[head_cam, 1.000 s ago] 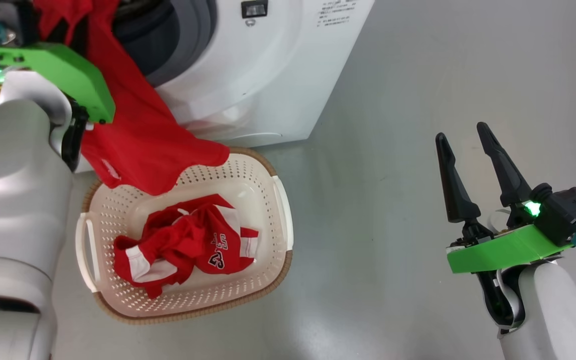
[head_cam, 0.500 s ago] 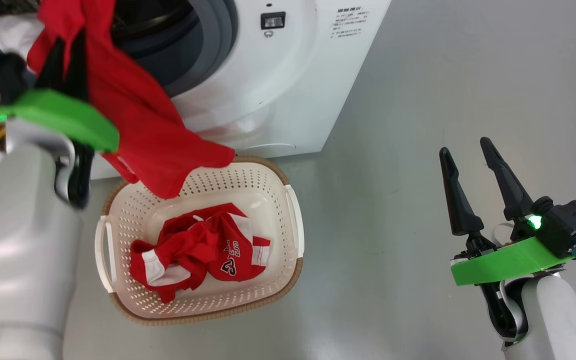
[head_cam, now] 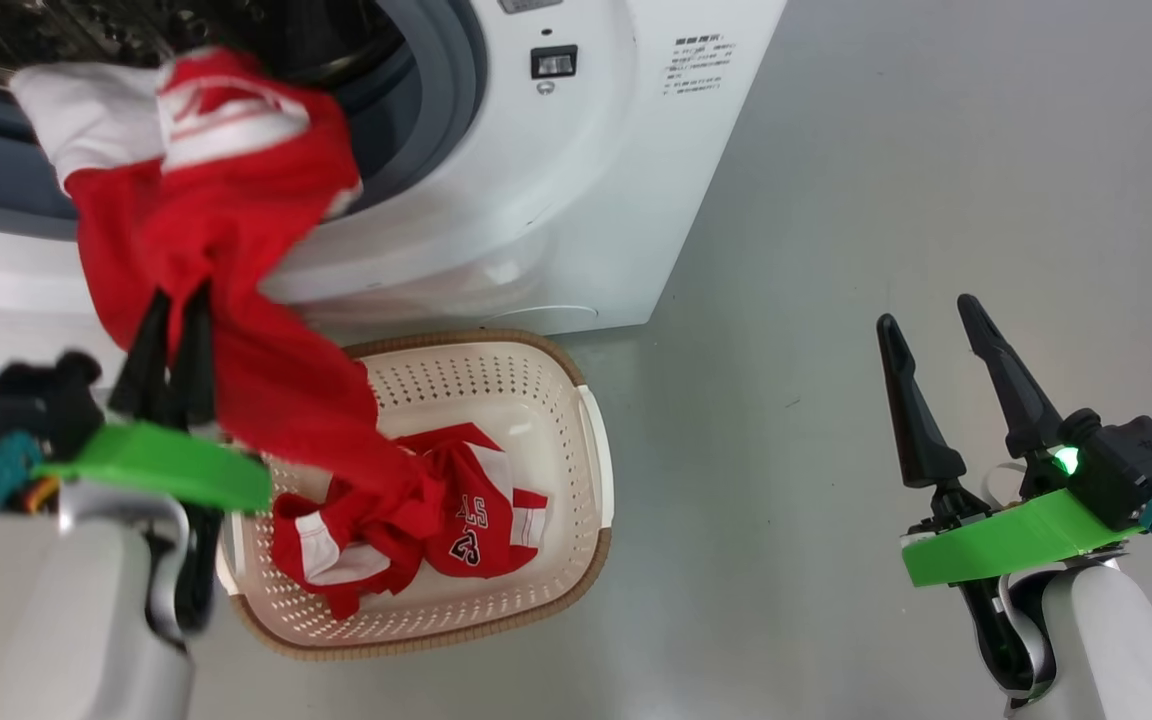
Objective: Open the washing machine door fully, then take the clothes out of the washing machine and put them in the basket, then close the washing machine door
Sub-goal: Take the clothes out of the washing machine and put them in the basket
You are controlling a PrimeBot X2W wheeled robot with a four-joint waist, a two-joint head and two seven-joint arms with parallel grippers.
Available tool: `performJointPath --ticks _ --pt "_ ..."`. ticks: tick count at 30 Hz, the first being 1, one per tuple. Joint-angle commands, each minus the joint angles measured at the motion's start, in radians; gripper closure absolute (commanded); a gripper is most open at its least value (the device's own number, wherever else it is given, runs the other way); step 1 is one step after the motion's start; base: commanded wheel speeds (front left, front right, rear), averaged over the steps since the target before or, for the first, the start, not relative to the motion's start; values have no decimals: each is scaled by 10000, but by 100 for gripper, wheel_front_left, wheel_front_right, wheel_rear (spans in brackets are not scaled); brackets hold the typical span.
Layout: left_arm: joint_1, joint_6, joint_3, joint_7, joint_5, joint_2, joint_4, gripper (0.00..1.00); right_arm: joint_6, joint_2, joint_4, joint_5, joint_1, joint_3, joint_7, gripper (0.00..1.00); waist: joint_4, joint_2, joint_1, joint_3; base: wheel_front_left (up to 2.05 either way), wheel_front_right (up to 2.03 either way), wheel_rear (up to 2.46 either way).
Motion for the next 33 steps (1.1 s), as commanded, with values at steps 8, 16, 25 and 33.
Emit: performJointPath --ticks 8,16,25,33 --pt "2265 554 168 1130 -398 338 -2354 100 16 -32 -208 79 198 282 -48 0 10 -1 0 -61 0 0 0" --pt "3052 591 -365 1388 -443 5 -1870 100 16 -29 -239 94 81 346 -48 0 -47 -1 0 150 0 0 0" --pt "2348 150 -757 955 -529 -449 727 100 16 12 -238 107 -194 455 -48 0 -254 -1 0 524 0 0 0" --pt "548 -312 -1224 287 -333 -820 3843 100 16 50 -269 95 -416 504 -48 0 -420 -1 0 921 0 0 0"
